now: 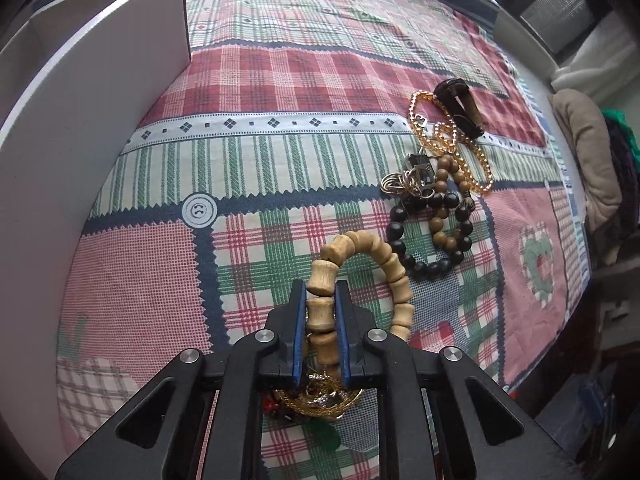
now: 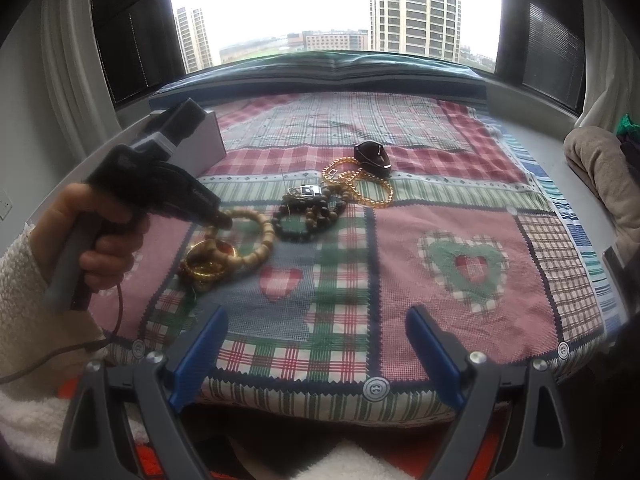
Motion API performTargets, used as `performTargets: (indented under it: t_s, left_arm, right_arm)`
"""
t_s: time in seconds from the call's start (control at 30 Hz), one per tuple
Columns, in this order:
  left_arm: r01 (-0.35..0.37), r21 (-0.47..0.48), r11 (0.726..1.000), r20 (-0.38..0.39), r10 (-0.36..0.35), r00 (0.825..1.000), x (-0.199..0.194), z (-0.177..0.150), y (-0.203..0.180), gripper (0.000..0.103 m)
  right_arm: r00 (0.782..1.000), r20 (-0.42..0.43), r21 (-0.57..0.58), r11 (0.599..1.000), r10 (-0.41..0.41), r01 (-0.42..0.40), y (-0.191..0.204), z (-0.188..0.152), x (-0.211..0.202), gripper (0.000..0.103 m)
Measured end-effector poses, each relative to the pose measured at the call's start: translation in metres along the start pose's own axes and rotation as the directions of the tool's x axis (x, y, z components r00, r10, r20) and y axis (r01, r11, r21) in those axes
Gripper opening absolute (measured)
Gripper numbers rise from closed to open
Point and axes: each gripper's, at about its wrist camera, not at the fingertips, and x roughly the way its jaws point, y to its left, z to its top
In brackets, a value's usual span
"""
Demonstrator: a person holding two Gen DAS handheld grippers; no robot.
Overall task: Organize jewelry
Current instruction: 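Grasp the wooden bead bracelet with the left tool and lift it, then grasp the gold bangle with the right tool while the left tool holds the wooden bracelet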
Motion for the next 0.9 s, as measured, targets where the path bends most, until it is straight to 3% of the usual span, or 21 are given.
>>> performTargets:
  t_s: [0.23,0.37,0.43,0.63,0.9]
  left_arm:
    - [0.05,-0.056,0.997,0.161,-0.04,0.986,-0.074,-0.02,0.029,0.012]
    - [0.014,-0.102,0.995,0.229,0.01,0.973,-0.096,-0.038,0.049,0.012]
    - [0.009,-0.131,0.991,0.243,0.023,0.97,-0.102,-0.049,0.06,0.012]
    - [0.012,-0.187,0.982,0.263,0.038,0.964,-0.109,-0.084,0.082,0.012]
    - [-0.007,-0.193,0.981,0.275,0.061,0.96,-0.11,-0.104,0.089,0.013]
  right_arm:
    - [0.992,0.018,-0.04,0.992,0.125,-0.124,0.006,0.006,0.008,0.092]
    - [0.95,-0.089,-0.168,0.936,0.299,-0.31,0.037,0.014,0.043,0.09]
    - [0.921,-0.147,-0.233,0.893,0.359,-0.386,0.06,0.018,0.06,0.065]
    - [0.87,-0.235,-0.346,0.8,0.432,-0.491,0.117,0.034,0.099,0.039]
    - [0.87,-0.379,-0.359,0.816,0.316,-0.453,0.139,0.041,0.152,0.013]
